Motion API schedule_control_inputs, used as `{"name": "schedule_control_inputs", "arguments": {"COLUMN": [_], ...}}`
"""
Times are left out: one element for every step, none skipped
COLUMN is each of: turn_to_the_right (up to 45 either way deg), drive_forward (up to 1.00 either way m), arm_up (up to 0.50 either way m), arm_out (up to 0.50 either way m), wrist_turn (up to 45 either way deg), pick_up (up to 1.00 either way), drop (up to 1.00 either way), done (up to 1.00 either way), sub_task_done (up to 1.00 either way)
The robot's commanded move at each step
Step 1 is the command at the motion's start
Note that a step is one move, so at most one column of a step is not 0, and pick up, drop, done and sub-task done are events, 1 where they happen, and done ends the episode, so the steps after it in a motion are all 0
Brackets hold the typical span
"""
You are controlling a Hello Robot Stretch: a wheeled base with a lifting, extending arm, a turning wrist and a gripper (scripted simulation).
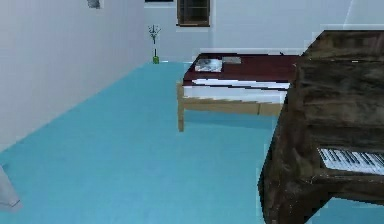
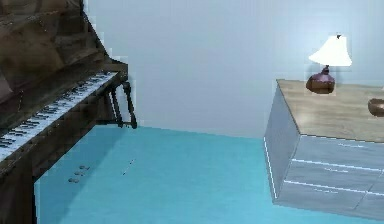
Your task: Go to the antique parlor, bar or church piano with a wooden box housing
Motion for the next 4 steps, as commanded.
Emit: {"name": "schedule_control_inputs", "arguments": {"turn_to_the_right": [0.0,45.0,9.0,0.0], "drive_forward": [0.10,0.00,0.00,0.00], "arm_up": [0.00,0.00,0.00,0.00], "arm_out": [0.00,0.00,0.00,0.00], "wrist_turn": [0.0,0.0,0.0,0.0], "pick_up": [0.00,0.00,0.00,0.00], "drop": [0.00,0.00,0.00,0.00], "done": [0.00,0.00,0.00,1.00], "sub_task_done": [0.00,0.00,0.00,0.00]}}
